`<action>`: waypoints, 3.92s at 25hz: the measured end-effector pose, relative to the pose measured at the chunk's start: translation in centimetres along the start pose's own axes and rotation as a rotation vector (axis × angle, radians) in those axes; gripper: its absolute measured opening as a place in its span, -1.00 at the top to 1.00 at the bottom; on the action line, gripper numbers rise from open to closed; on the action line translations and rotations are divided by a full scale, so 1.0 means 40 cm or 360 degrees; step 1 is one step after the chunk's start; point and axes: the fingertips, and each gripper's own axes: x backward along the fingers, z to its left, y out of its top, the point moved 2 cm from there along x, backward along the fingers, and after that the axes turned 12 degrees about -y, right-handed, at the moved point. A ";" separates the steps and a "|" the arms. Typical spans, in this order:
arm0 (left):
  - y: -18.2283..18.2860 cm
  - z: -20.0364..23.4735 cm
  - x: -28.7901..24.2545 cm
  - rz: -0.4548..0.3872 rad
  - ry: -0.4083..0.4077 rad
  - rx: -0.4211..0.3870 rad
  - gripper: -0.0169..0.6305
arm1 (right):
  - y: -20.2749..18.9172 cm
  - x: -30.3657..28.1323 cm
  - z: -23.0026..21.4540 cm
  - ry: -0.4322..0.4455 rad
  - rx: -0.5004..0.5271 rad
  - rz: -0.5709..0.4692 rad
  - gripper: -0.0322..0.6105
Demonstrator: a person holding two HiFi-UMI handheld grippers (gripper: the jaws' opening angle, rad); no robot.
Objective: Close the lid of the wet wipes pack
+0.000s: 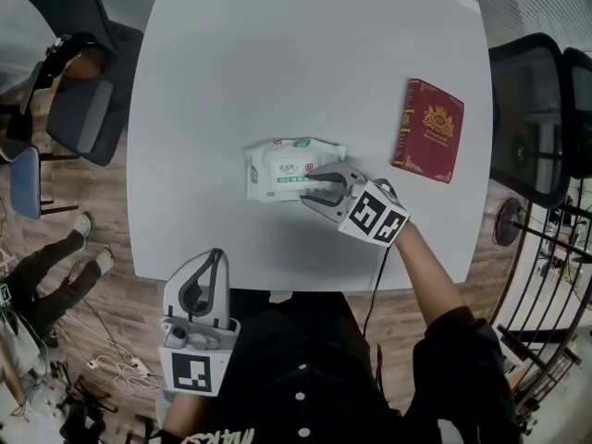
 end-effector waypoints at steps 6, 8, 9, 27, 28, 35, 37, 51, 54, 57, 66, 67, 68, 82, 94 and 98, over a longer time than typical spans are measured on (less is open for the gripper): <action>-0.010 0.001 0.001 0.0010 0.0000 0.0009 0.90 | 0.001 -0.019 -0.025 0.0010 -0.0214 0.0005 0.55; -0.015 0.002 0.003 0.0016 0.0001 0.0013 0.90 | -0.002 -0.027 -0.036 -0.0032 -0.0239 0.0027 0.69; -0.016 0.003 0.003 0.0017 0.0001 0.0015 0.90 | -0.003 -0.030 -0.040 -0.0058 -0.0242 0.0045 0.73; -0.043 0.017 -0.004 0.0046 0.0002 0.0056 0.90 | 0.003 -0.063 -0.017 -0.0363 0.0162 0.0408 0.81; -0.044 0.017 -0.005 0.0049 0.0000 0.0057 0.90 | 0.003 -0.064 -0.016 -0.0365 0.0171 0.0423 0.81; -0.044 0.022 -0.011 0.0056 -0.0009 0.0051 0.89 | 0.003 -0.068 -0.012 -0.0401 0.0254 0.0457 0.81; -0.040 0.022 -0.012 0.0048 -0.0008 0.0049 0.90 | 0.004 -0.066 -0.014 -0.0384 0.0234 0.0440 0.81; 0.053 0.022 -0.014 -0.0053 0.0015 -0.0017 0.89 | 0.116 0.094 -0.070 -0.0556 -0.0277 -0.0075 0.81; 0.087 0.030 -0.021 -0.0103 0.0026 -0.0038 0.90 | 0.170 0.188 -0.096 -0.0683 -0.0399 -0.0272 0.81; 0.123 0.035 -0.022 -0.0155 0.0027 -0.0068 0.90 | 0.200 0.287 -0.115 -0.0838 -0.0419 -0.0425 0.81; 0.261 0.059 -0.014 -0.0371 0.0022 -0.0243 0.90 | 0.275 0.576 -0.121 -0.1180 -0.0611 -0.0861 0.81; 0.268 0.064 -0.012 -0.0366 0.0030 -0.0243 0.90 | 0.279 0.603 -0.117 -0.1195 -0.0632 -0.0905 0.81; 0.274 0.068 -0.010 -0.0363 0.0035 -0.0246 0.90 | 0.283 0.630 -0.112 -0.1218 -0.0645 -0.0945 0.81; 0.379 0.083 0.066 -0.0497 0.0103 -0.0305 0.90 | 0.276 0.910 -0.059 -0.1702 -0.0677 -0.1251 0.81; 0.407 0.100 0.142 -0.0533 0.0211 -0.0332 0.90 | 0.259 0.977 -0.025 -0.1857 -0.0635 -0.1277 0.81; 0.402 0.107 0.158 -0.0534 0.0241 -0.0346 0.90 | 0.253 0.988 -0.016 -0.1888 -0.0620 -0.1265 0.81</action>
